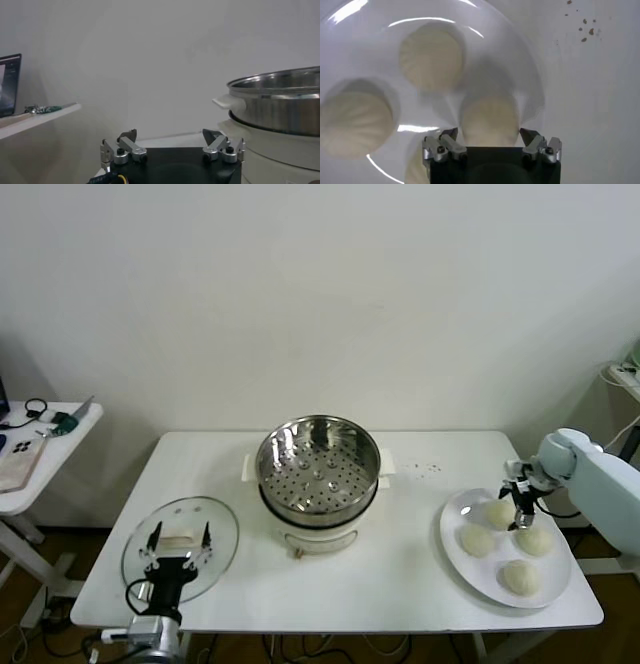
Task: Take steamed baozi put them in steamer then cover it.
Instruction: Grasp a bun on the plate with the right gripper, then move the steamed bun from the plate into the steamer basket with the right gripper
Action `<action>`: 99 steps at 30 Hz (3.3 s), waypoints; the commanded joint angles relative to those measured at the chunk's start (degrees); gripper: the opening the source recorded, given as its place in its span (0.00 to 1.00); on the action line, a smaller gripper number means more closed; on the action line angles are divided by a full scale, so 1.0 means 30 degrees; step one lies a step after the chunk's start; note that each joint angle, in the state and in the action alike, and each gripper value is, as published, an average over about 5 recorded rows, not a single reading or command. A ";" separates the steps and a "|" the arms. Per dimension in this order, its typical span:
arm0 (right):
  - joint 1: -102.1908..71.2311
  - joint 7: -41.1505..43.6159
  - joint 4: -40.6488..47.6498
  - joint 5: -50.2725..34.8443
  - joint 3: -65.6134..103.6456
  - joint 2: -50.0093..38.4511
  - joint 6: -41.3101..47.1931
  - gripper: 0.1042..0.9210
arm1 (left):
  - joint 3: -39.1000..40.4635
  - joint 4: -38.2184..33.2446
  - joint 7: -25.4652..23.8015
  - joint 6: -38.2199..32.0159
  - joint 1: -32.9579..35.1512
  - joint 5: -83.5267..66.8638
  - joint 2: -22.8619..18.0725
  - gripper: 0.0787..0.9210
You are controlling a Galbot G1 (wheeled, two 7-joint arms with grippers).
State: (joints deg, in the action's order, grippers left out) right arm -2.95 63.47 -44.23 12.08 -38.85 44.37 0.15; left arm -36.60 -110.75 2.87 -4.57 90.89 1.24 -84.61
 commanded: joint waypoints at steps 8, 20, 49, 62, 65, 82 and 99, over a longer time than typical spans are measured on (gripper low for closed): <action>0.0274 -0.0010 0.0004 0.0080 -0.0077 0.0098 -0.0240 0.73 | -0.0049 -0.0038 0.0044 0.0015 0.0063 -0.0045 -0.0008 0.88; 0.7212 0.0208 -0.4030 -0.2304 -0.6382 -0.0684 -0.1976 0.71 | -0.0138 -0.0147 0.0077 0.0119 0.0264 -0.0364 0.0035 0.88; 1.3592 0.0127 -0.7214 0.0674 -1.1036 1.0186 -0.7448 0.72 | 0.0144 -0.0456 -0.0021 -0.0007 0.0827 -0.0407 0.0395 0.88; 1.0501 0.0162 -0.4113 0.2691 -1.0892 1.2752 -0.8466 0.73 | 0.0113 -0.0408 0.0016 0.0051 0.0640 -0.0483 0.0595 0.88; 1.0014 0.0160 -0.3508 0.3256 -1.0883 1.2967 -0.8714 0.73 | 0.0135 -0.0383 -0.0011 0.0037 0.0623 -0.0470 0.0630 0.88; 0.8666 -0.0095 -0.0648 0.4695 -1.0219 1.4033 -0.9558 0.74 | 0.0142 -0.0160 0.0032 0.0067 0.0465 -0.0527 0.0631 0.88; 1.0411 0.0537 -0.3493 0.3584 -0.9736 1.2155 -1.0173 0.88 | 0.0095 -0.0289 0.0148 0.0153 0.0416 -0.0527 0.0590 0.88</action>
State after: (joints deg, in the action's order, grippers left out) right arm 25.04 63.90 -50.08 25.03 -68.50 83.88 -29.88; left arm -36.30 -111.62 3.31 -4.12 92.15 -0.34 -82.81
